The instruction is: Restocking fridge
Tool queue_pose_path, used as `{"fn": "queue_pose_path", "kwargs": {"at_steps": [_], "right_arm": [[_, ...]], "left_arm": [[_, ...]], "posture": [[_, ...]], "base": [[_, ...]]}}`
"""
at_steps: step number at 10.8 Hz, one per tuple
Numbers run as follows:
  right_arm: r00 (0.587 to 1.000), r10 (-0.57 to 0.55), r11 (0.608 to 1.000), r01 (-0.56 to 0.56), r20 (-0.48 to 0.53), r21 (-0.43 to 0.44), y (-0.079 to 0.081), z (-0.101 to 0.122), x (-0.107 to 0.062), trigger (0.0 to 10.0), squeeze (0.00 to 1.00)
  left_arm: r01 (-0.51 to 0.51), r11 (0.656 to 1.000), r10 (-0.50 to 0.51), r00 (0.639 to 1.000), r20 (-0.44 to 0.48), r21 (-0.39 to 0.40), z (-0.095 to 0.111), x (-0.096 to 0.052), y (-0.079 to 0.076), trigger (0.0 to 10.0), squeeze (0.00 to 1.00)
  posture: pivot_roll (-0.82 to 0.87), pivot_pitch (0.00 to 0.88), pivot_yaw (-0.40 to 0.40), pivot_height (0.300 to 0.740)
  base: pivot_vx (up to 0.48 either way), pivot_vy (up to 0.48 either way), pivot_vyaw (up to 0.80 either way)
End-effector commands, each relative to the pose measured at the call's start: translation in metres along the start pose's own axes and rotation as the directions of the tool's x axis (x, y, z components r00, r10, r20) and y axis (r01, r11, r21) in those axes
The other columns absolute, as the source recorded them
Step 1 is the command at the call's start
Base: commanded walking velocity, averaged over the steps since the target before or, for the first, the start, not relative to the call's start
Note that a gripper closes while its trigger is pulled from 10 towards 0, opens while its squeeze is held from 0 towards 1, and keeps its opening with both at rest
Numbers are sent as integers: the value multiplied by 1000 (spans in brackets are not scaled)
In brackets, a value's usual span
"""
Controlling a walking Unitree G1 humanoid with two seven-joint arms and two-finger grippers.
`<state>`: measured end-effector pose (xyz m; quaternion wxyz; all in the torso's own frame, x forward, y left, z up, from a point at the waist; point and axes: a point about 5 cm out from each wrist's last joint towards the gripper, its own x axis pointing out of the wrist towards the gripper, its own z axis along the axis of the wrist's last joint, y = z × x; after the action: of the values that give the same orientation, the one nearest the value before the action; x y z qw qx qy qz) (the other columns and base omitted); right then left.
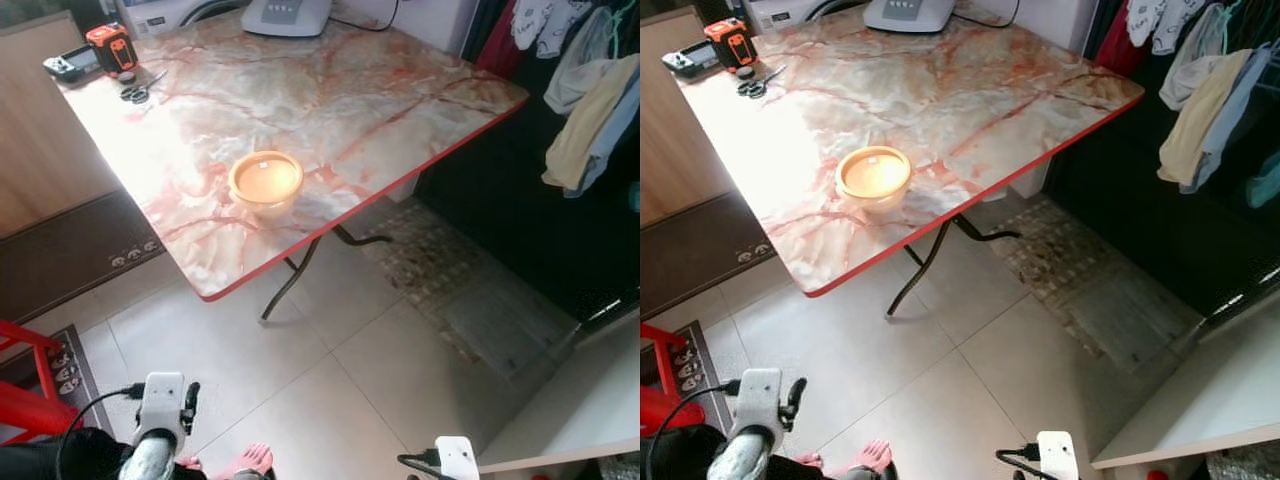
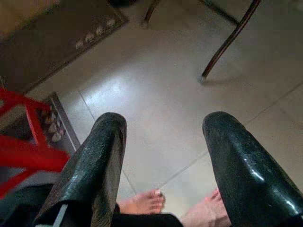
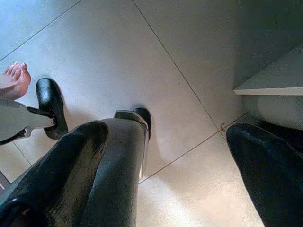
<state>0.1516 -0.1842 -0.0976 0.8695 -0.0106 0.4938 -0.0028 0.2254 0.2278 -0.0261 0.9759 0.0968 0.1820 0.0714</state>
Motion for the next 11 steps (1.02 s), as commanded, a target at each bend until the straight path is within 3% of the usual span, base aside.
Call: {"fn": "queue_pose_path", "kwargs": {"at_steps": [1,2,3,4,8,11], "right_arm": [[998,3,1000,-3,-56,-3,0,-17,-3,10000,0],[998,2,1000,-3,-56,-6,0,-17,-3,10000,0],[998,2,1000,-3,-58,-17,-1,-18,-3,10000,0],[998,2,1000,-3,-57,-19,-1,-17,-3,10000,0],[998,5,999,-8,-63,-41,-1,-19,-4,10000,0],[998,6,999,-9,-67,-50,-2,-20,-4,10000,0]], "left_arm": [[9,1000,-9,1000,21,-3,-1,-4,4,10000,0],[14,1000,-14,998,59,-3,3,-5,5,10000,0],[48,998,-54,983,177,36,17,-11,5,10000,0],[51,997,-61,973,222,50,23,-15,6,10000,0],[57,998,-66,955,288,42,35,-42,9,10000,0],[29,999,-36,923,382,24,73,-52,10,10000,0]], "posture": [[-168,141,13,740],[-165,139,13,740],[-164,134,12,740],[-167,132,12,740],[-163,134,13,740],[-158,137,10,740]], "base": [[0,0,0],[0,0,0],[0,0,0],[0,0,0],[0,0,0],[0,0,0]]}}
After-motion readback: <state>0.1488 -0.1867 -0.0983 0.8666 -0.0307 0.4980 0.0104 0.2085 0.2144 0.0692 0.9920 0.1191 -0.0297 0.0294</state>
